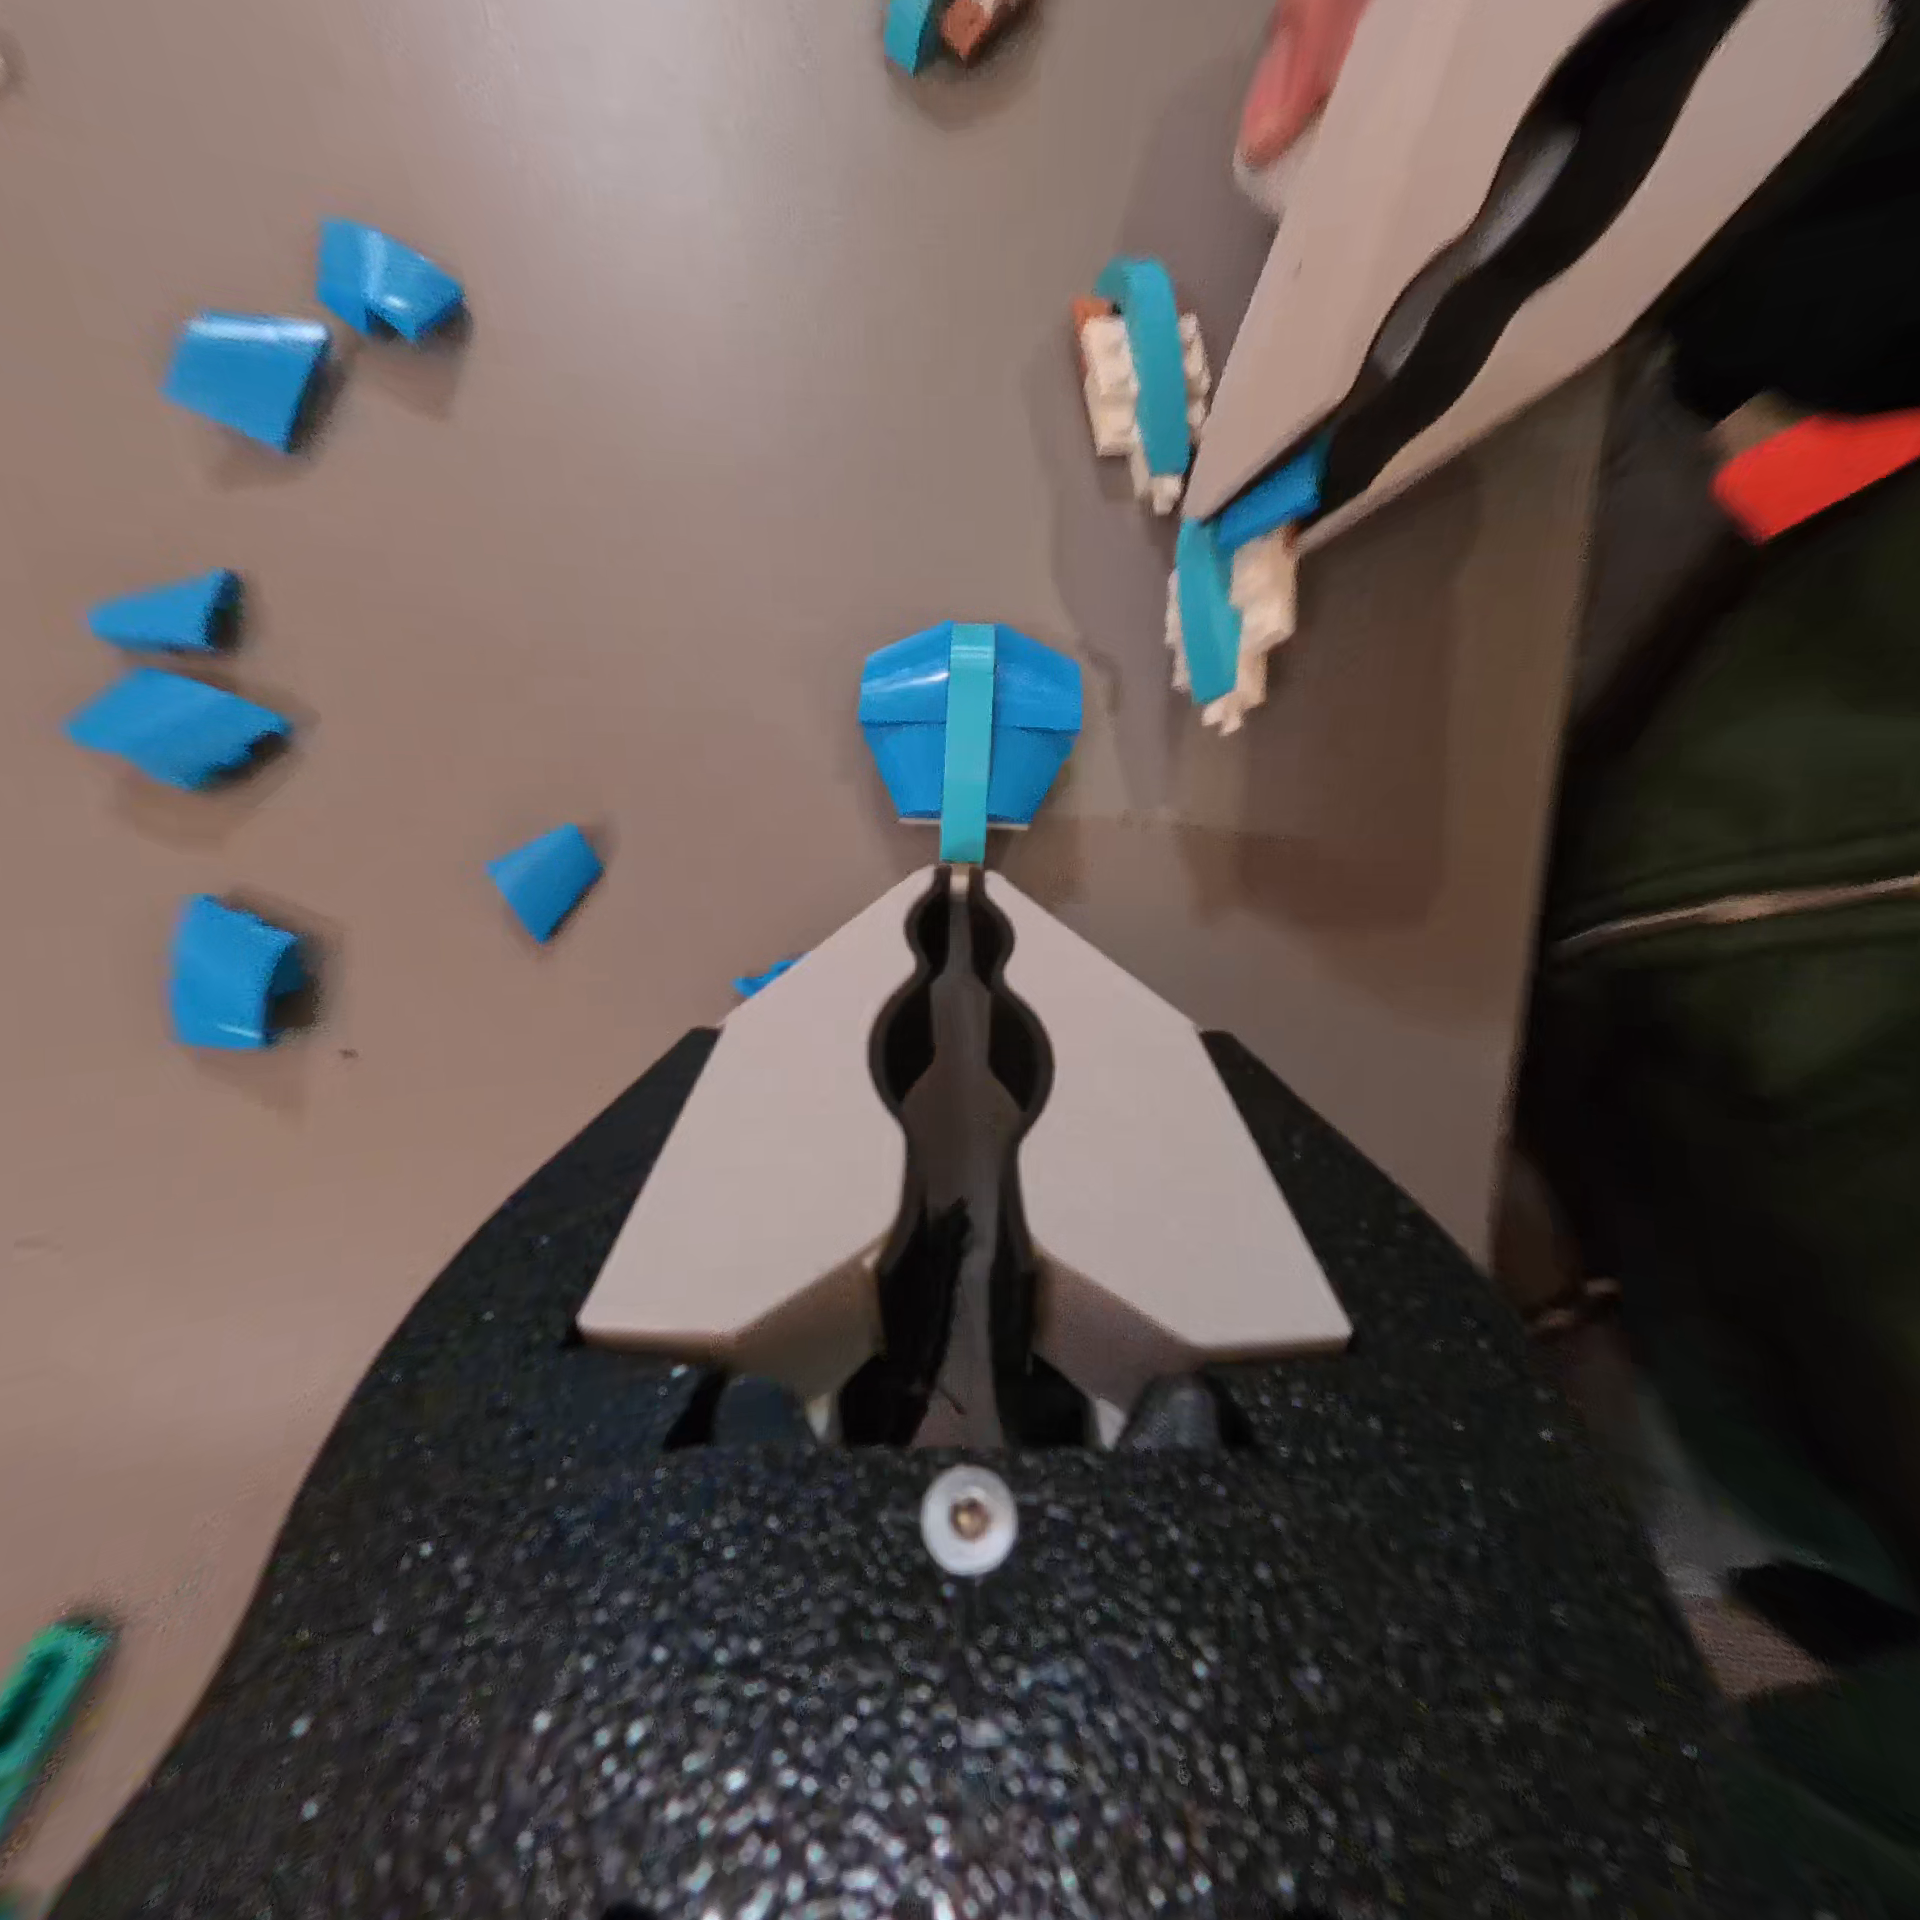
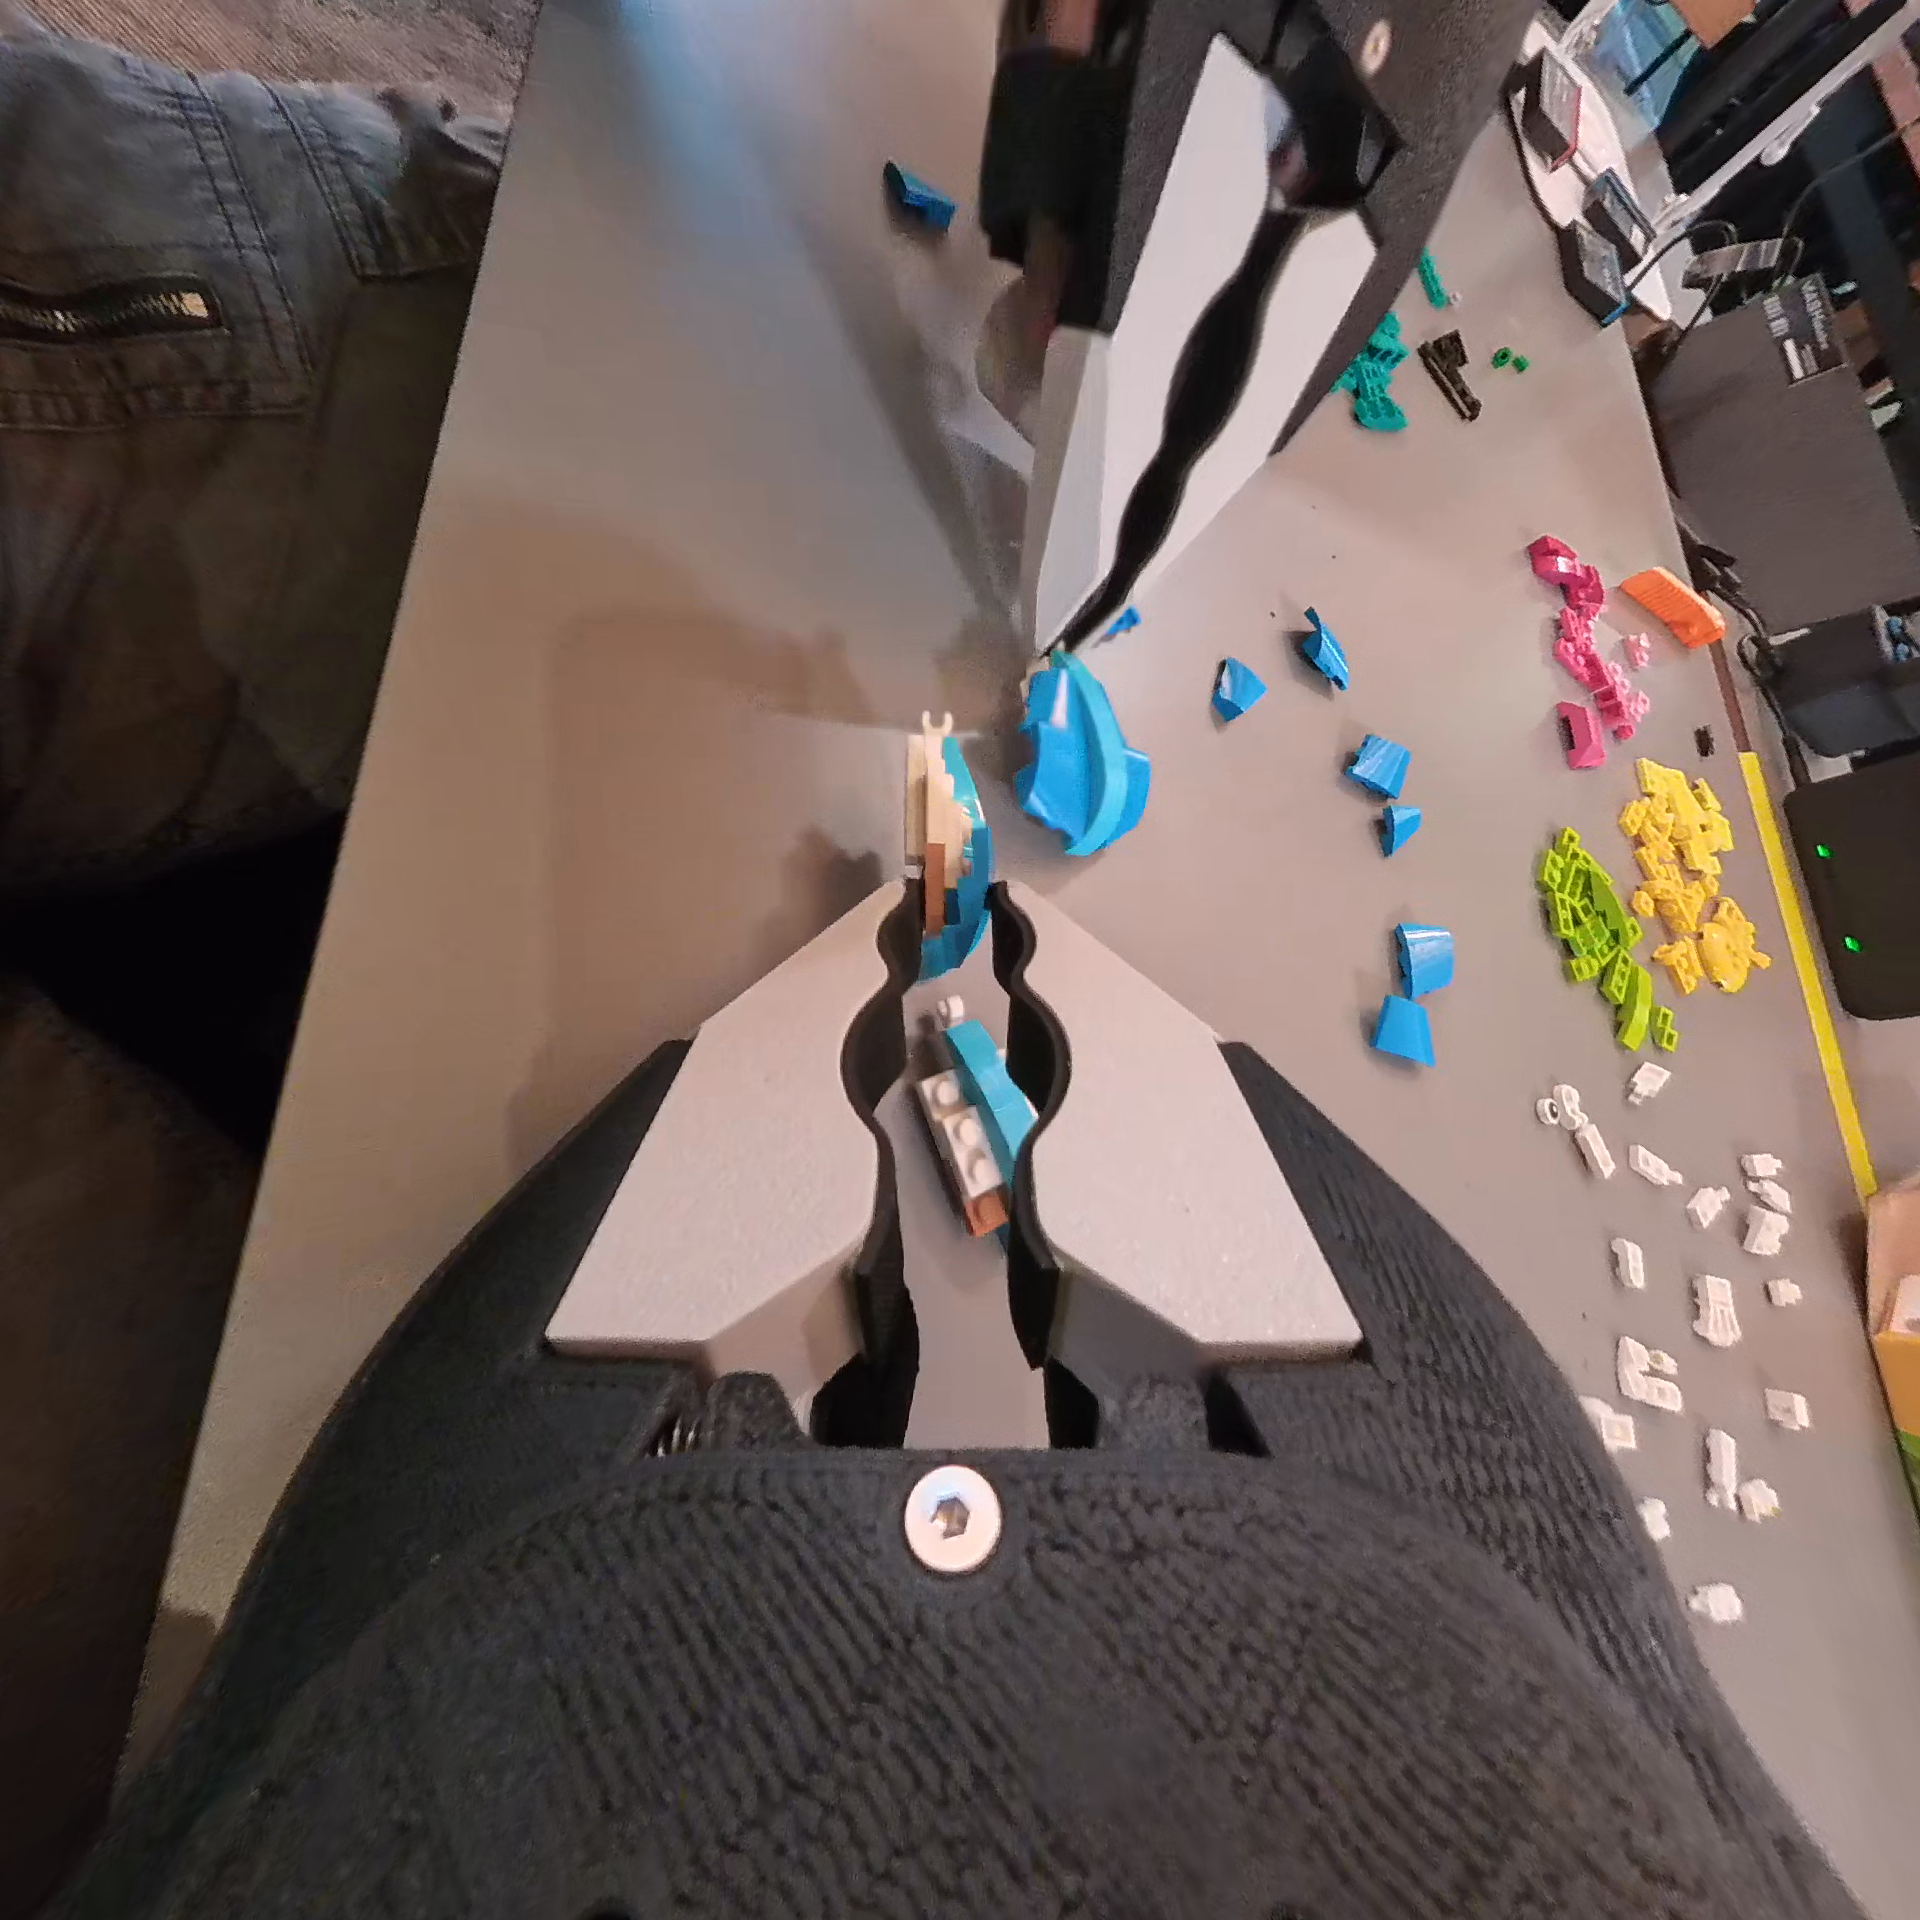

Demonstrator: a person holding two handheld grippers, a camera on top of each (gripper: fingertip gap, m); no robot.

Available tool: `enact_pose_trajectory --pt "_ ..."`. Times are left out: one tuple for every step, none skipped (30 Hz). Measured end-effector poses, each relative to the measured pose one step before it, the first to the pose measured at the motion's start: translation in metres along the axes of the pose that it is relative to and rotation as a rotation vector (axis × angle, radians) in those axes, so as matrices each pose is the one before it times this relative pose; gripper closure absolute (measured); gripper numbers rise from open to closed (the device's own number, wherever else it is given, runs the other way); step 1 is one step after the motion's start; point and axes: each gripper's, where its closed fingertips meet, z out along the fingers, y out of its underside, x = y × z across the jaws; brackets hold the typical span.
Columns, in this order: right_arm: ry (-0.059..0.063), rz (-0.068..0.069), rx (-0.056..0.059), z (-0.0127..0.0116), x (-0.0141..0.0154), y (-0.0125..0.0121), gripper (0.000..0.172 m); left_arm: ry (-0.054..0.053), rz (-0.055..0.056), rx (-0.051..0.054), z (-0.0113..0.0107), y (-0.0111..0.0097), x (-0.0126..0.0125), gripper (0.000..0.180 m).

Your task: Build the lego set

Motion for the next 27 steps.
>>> enact_pose_trajectory --pt "0.0019 0.0055 -0.001 -0.00077 0.00108 0.00084 0.159 0.0521 -0.0832 0.0205 -0.00174 -0.00355 0.00338 0.179" --pt "0.0016 0.0067 0.0002 -0.0008 0.00105 0.00053 0.159 0.0485 -0.0966 0.0211 -0.00197 -0.00375 0.00209 0.179" --pt "0.0005 0.0077 0.0016 -0.00082 0.00093 0.00019 0.159 0.0545 -0.0957 0.0184 -0.00191 -0.00327 0.00274 0.179" --pt "-0.0004 0.0073 0.0024 -0.00059 0.00059 0.00005 0.159 0.0453 -0.0856 0.0157 -0.00161 -0.00252 0.00171 0.179" --pt "0.0 0.0058 0.0005 -0.00039 0.00055 0.00019 0.159 0.0418 -0.0725 0.0032 -0.00093 -0.00045 0.00173 0.179" --pt "-0.0002 0.004 -0.002 -0.00006 0.0003 0.00061 0.159 0.0384 -0.0579 -0.0041 -0.00028 0.00075 0.00177 0.179" --pt "-0.001 0.0022 -0.0017 0.00007 0.00002 0.00044 0.159 0.0356 -0.0458 -0.009 0.00045 0.00167 0.0017 0.179" --pt "-0.0017 0.0014 -0.0015 0.00033 -0.00023 0.00034 0.159 0.0374 -0.0377 -0.0131 0.00062 0.00227 0.00206 0.179" --pt "-0.0021 0.0005 -0.0019 0.00043 -0.00034 0.00036 0.159 0.0304 -0.0316 -0.0074 0.00055 0.00131 0.00117 0.179" --pt "-0.0018 -0.001 -0.0011 0.00039 -0.00039 0.00021 0.159 0.0206 -0.0237 -0.0061 0.00034 0.001 -0.00015 0.179" --pt "-0.0012 -0.0012 -0.0005 0.00022 -0.00031 0.0 0.159 0.0136 -0.0172 -0.0077 0.00007 0.00107 -0.00079 0.179" --pt "-0.001 -0.0008 0.0 0.00017 -0.00032 -0.00001 0.159 0.0063 -0.0152 -0.0084 0.00003 0.00111 -0.00156 0.179" --pt "-0.0014 -0.0003 0.0005 0.00003 -0.00026 -0.00012 0.159 0.0065 -0.0124 -0.0041 -0.00004 0.00059 -0.00116 0.179" --pt "-0.0007 -0.0005 0.0006 0.00009 -0.00018 -0.00006 0.159 0.0135 -0.0111 -0.0029 0.00015 0.00036 0.00018 0.179" --pt "0.0002 -0.0012 0.0002 -0.00002 -0.00003 0.00005 0.159 0.0114 -0.0084 -0.0023 0.00011 0.00023 0.00002 0.179" --pt "0.0004 -0.0015 0.0003 -0.00008 -0.00004 -0.00007 0.159 -0.0001 -0.0061 -0.0055 0.00027 0.00081 -0.00123 0.179" --pt "0.0002 -0.0019 0.0006 0.0 -0.00008 -0.00006 0.159 -0.0018 -0.0038 -0.0067 0.00034 0.00096 -0.00118 0.179" --pt "0.0002 -0.0024 0.0004 0.00006 -0.00011 -0.00013 0.159 0.0047 -0.003 -0.0012 0.00029 0.00004 0.00021 0.179" --pt "-0.0004 -0.0028 -0.0004 0.00006 -0.00023 -0.00011 0.159 -0.0001 -0.0024 -0.0017 0.00007 0.0001 -0.00013 0.179" --pt "-0.0003 -0.0031 -0.0008 0.00015 -0.00037 0.00002 0.159 -0.005 0.0004 -0.0035 -0.00012 0.00024 -0.00072 0.179" --pt "-0.0005 -0.0026 -0.0012 0.0003 -0.00022 0.00006 0.159 0.0002 0.0007 -0.003 -0.00002 0.0002 0.00014 0.179" --pt "-0.0009 -0.0024 -0.001 0.00016 -0.00036 -0.00003 0.159 -0.0025 -0.0007 -0.0029 0.0 0.00026 -0.00034 0.179" --pt "-0.0003 -0.003 -0.0001 0.00014 -0.00033 -0.00015 0.159 -0.0082 0.0019 -0.0042 -0.00001 0.00042 -0.00104 0.179" --pt "0.0008 -0.0029 0.0001 0.00001 -0.00017 -0.00019 0.159 -0.004 0.0019 -0.004 -0.00003 0.00046 -0.00032 0.179" --pt "0.0004 -0.0022 0.0002 -0.00002 -0.00005 -0.00018 0.159 -0.0016 0.0 -0.0007 -0.00002 0.00004 -0.0001 0.179" --pt "0.0003 -0.0017 0.0007 0.00002 -0.00009 -0.00025 0.159 -0.0013 0.0014 -0.0007 0.00007 0.0 -0.00011 0.179" --pt "0.0006 -0.0017 0.0003 -0.00001 -0.00006 -0.00019 0.159 -0.0005 0.0014 -0.001 0.00006 -0.0001 0.00009 0.179"
